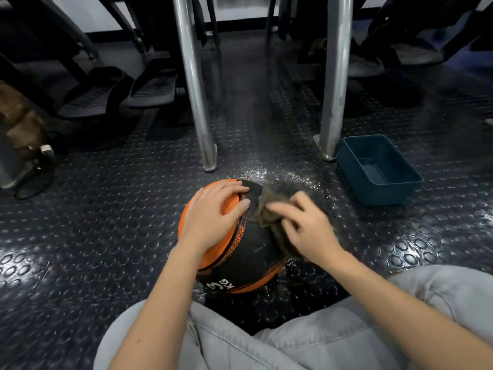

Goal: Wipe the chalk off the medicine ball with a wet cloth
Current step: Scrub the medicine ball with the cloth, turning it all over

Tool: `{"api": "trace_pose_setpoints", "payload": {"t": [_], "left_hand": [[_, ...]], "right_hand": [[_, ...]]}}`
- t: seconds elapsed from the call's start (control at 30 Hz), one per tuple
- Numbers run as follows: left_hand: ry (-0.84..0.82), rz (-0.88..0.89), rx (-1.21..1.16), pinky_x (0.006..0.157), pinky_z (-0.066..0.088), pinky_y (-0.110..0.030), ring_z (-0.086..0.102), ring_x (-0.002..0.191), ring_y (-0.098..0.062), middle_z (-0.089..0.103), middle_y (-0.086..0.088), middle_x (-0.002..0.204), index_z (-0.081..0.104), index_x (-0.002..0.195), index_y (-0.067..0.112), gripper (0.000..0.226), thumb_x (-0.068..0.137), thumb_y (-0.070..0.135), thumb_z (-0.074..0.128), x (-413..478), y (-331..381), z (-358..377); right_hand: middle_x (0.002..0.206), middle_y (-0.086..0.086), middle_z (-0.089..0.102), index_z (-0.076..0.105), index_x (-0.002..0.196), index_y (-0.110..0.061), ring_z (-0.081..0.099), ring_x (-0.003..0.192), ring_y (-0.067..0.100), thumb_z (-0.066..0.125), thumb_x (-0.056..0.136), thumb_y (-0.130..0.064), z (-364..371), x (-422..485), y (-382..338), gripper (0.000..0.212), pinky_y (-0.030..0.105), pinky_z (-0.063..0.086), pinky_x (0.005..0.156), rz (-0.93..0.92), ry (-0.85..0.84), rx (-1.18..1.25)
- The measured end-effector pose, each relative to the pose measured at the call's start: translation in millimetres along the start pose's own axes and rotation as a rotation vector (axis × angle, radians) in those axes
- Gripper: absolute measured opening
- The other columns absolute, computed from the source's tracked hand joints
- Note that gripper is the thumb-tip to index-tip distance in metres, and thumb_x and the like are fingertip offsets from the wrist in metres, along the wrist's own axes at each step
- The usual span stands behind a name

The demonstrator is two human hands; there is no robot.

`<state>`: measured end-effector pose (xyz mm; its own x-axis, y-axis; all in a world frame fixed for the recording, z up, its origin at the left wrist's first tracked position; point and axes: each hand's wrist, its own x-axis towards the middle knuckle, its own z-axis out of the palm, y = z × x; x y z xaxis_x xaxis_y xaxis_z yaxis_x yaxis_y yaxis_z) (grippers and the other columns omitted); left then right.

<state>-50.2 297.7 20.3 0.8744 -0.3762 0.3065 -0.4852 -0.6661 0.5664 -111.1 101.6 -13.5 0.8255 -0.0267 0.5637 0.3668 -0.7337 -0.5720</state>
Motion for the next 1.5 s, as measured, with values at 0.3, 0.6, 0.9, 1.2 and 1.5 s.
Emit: {"api": "trace_pose_setpoints", "payload": {"t": [0.3, 0.6, 0.9, 1.2, 1.5], "left_hand": [[0.158, -0.125, 0.033, 0.106, 0.035, -0.046, 0.050, 0.120, -0.006, 0.060, 0.020, 0.121, 0.065, 0.108, 0.038, 0.042, 0.082, 0.060, 0.040, -1, 11, 13], [0.215, -0.202, -0.040, 0.108, 0.031, -0.047, 0.049, 0.119, -0.005, 0.059, 0.022, 0.118, 0.065, 0.106, 0.036, 0.022, 0.090, 0.046, 0.054, 3, 11, 11], [0.255, -0.313, -0.052, 0.109, 0.030, -0.046, 0.048, 0.121, -0.008, 0.059, 0.019, 0.123, 0.067, 0.107, 0.036, 0.022, 0.091, 0.044, 0.055, 5, 14, 10], [0.262, -0.313, -0.021, 0.109, 0.030, -0.046, 0.047, 0.122, -0.007, 0.059, 0.019, 0.124, 0.066, 0.108, 0.037, 0.025, 0.090, 0.047, 0.052, 7, 16, 13], [0.200, -0.386, -0.019, 0.109, 0.030, -0.043, 0.045, 0.124, -0.010, 0.056, 0.017, 0.128, 0.066, 0.114, 0.036, 0.031, 0.090, 0.050, 0.052, 23, 12, 5]], "right_hand": [[0.092, 0.006, 0.051, 0.066, 0.110, -0.012, 0.050, 0.085, 0.011, 0.046, 0.086, -0.005, 0, 3, -10, 0.032, 0.019, 0.042, 0.079, 0.077, 0.025, 0.090], [0.097, 0.003, 0.052, 0.065, 0.111, -0.013, 0.049, 0.087, 0.005, 0.047, 0.088, 0.001, -3, 11, -3, 0.033, 0.005, 0.034, 0.080, 0.221, 0.063, 0.093], [0.105, 0.006, 0.051, 0.060, 0.120, -0.022, 0.054, 0.094, 0.023, 0.044, 0.093, -0.006, -2, 16, 13, 0.035, 0.036, 0.046, 0.084, 0.338, -0.109, -0.086], [0.102, 0.004, 0.044, 0.058, 0.122, -0.023, 0.056, 0.086, 0.026, 0.043, 0.094, -0.008, -7, 16, 17, 0.036, 0.042, 0.050, 0.074, 0.366, -0.093, -0.175], [0.083, 0.009, 0.045, 0.053, 0.119, -0.021, 0.046, 0.060, 0.024, 0.045, 0.085, -0.002, 11, -9, 5, 0.040, 0.032, 0.044, 0.044, -0.062, -0.114, -0.291]]}}
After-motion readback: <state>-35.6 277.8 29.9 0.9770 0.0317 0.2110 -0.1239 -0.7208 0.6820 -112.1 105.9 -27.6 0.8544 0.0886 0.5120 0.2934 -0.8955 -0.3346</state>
